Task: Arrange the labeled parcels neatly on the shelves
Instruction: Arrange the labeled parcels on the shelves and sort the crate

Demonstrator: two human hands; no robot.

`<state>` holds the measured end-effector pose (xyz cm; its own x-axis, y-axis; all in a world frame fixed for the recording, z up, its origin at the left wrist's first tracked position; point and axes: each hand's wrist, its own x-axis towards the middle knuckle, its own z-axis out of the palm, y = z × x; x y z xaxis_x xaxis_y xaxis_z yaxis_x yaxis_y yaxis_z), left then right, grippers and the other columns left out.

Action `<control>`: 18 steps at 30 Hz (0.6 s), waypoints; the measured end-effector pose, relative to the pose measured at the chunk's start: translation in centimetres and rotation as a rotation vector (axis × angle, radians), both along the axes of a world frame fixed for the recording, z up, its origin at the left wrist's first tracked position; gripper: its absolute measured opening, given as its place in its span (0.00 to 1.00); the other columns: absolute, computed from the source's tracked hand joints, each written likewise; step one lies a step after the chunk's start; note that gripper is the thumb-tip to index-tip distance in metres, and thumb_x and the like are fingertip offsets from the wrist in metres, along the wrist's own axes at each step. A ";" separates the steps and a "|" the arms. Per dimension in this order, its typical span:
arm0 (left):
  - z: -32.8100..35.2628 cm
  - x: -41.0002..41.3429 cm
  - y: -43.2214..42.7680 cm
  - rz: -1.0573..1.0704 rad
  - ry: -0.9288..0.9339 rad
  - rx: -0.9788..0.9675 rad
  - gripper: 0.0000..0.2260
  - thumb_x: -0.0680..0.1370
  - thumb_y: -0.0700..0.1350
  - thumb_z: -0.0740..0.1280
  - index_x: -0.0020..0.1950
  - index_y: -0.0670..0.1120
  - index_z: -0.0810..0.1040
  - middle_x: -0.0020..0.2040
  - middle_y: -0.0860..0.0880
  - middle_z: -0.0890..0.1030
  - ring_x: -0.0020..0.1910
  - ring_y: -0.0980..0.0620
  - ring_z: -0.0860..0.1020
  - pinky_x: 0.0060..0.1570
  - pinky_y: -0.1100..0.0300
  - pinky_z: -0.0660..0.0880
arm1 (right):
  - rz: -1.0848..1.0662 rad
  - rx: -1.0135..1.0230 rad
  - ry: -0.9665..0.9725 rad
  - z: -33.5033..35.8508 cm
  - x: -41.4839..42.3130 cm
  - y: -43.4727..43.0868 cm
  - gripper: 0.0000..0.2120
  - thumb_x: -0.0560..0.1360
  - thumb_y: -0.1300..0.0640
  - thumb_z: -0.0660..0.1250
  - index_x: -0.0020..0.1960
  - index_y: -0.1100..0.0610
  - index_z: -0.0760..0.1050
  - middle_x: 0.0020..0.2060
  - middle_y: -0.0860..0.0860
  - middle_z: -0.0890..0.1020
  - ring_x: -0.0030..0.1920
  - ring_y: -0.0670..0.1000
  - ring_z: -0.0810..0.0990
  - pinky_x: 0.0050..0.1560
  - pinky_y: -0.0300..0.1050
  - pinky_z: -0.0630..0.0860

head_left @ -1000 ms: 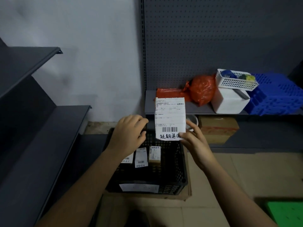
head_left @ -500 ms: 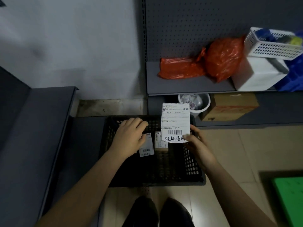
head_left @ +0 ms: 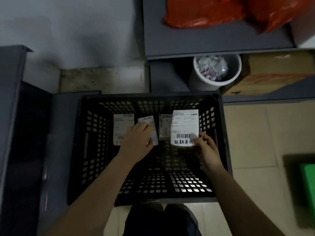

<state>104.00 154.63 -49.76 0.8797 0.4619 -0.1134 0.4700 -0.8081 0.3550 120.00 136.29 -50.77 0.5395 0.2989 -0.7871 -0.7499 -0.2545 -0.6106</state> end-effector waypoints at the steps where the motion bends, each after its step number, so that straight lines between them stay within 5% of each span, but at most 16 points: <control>1: -1.4 0.4 -0.4 -0.004 0.009 -0.011 0.16 0.67 0.41 0.75 0.54 0.45 0.78 0.49 0.47 0.78 0.47 0.45 0.78 0.44 0.51 0.75 | -0.028 -0.011 0.006 -1.3 0.3 0.1 0.24 0.70 0.59 0.76 0.64 0.56 0.75 0.55 0.55 0.84 0.53 0.53 0.84 0.52 0.50 0.81; 11: -12.0 3.8 -2.7 -0.040 0.064 -0.153 0.20 0.67 0.40 0.75 0.58 0.42 0.78 0.50 0.44 0.79 0.47 0.41 0.78 0.43 0.50 0.74 | -0.073 -0.140 0.008 -10.3 1.6 0.6 0.23 0.71 0.57 0.73 0.64 0.45 0.76 0.52 0.52 0.84 0.51 0.54 0.84 0.53 0.57 0.81; 15: -14.4 4.3 -3.3 -0.029 0.111 -0.205 0.28 0.70 0.40 0.73 0.70 0.42 0.73 0.67 0.40 0.74 0.62 0.38 0.74 0.57 0.44 0.72 | -0.036 -0.149 -0.034 -12.0 1.8 1.1 0.21 0.77 0.55 0.67 0.68 0.41 0.72 0.56 0.50 0.83 0.54 0.52 0.83 0.56 0.56 0.80; 18: -15.6 4.2 -3.4 -0.052 0.137 -0.235 0.31 0.69 0.39 0.75 0.71 0.40 0.71 0.71 0.36 0.69 0.66 0.34 0.71 0.60 0.37 0.71 | 0.109 -0.237 -0.148 -13.3 2.1 1.3 0.23 0.80 0.54 0.60 0.74 0.42 0.65 0.65 0.49 0.77 0.62 0.53 0.78 0.64 0.56 0.74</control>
